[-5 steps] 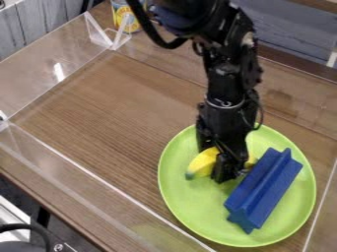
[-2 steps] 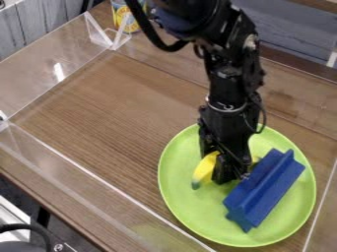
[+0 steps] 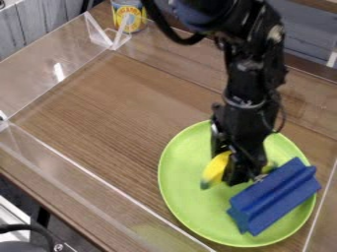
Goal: Remove the banana from inside the green plate and put it on the table
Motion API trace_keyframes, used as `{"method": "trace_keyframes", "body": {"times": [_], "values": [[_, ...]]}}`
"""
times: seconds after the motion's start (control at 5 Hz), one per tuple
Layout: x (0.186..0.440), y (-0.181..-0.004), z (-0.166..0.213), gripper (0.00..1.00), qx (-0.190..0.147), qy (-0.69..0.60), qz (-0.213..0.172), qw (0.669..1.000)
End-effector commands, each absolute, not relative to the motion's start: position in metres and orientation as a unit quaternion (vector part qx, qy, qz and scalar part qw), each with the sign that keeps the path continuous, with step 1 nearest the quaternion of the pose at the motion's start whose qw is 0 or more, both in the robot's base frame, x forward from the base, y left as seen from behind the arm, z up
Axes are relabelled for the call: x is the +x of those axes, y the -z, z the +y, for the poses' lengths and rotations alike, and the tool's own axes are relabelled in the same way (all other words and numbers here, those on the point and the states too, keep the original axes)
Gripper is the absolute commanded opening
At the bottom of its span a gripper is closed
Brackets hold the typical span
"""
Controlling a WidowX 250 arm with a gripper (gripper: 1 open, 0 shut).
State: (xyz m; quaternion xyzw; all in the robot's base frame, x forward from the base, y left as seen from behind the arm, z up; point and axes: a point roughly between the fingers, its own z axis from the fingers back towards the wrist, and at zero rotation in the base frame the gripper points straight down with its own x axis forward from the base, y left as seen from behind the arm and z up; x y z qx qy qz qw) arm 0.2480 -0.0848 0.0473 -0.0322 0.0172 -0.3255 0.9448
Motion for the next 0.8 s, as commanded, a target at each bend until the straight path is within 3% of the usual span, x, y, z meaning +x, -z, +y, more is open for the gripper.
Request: {"method": "trace_keyframes", "body": {"times": [0.0, 0.2, 0.4, 0.6], "values": [[0.255, -0.089, -0.078, 0.00, -0.021, 0.360, -0.018, 0.932], [0.256, -0.123, -0.056, 0.00, -0.008, 0.381, -0.023, 0.924], [0.258, -0.139, -0.024, 0.00, 0.006, 0.357, -0.028, 0.934], [0.255, -0.141, 0.015, 0.00, 0.009, 0.341, -0.036, 0.939]]}}
